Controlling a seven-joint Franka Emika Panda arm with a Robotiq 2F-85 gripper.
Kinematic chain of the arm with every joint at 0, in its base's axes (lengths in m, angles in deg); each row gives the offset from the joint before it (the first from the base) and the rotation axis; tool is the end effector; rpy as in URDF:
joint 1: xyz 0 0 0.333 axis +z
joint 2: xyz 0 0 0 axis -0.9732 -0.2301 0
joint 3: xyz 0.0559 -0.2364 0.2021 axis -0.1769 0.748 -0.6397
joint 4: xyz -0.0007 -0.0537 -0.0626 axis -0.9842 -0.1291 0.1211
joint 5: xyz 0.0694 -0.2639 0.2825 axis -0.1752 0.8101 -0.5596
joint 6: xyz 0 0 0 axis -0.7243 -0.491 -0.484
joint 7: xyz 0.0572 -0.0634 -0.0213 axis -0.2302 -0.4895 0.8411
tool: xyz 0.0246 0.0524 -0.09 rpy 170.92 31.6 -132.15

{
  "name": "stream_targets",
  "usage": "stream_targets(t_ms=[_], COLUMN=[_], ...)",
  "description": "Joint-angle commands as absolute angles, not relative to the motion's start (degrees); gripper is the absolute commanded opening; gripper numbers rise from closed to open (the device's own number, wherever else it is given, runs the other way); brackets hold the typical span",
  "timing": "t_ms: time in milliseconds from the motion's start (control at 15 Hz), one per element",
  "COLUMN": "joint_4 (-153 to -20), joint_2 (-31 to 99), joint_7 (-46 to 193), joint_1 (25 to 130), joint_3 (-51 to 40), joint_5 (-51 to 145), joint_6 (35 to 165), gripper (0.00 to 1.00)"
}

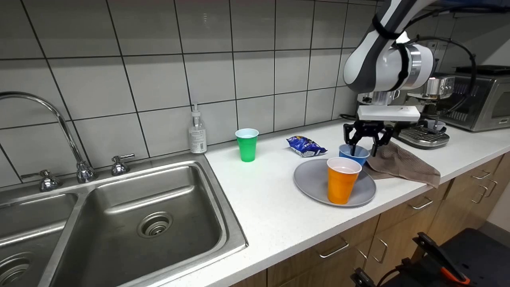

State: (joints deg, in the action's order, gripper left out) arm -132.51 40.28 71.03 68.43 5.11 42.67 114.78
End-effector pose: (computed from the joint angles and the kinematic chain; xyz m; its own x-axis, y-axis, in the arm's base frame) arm 0.4592 -0.1924 0.2435 0.8633 -0.5042 0.0220 -0.5047 -0.8629 0.0262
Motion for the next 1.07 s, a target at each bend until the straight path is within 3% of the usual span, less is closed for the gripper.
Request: stream_targets(t_ms=[0, 1000], joint_4=[-132.93, -127.76], joint_2=[42.05, 42.57], joint_7=[71.61, 69.85], joint_1=[67.53, 70.19], joint_3=[4.34, 0.4], joint_5=[43.08, 42.95], joint_6=[115.46, 114.51], gripper=[0.97, 1.0])
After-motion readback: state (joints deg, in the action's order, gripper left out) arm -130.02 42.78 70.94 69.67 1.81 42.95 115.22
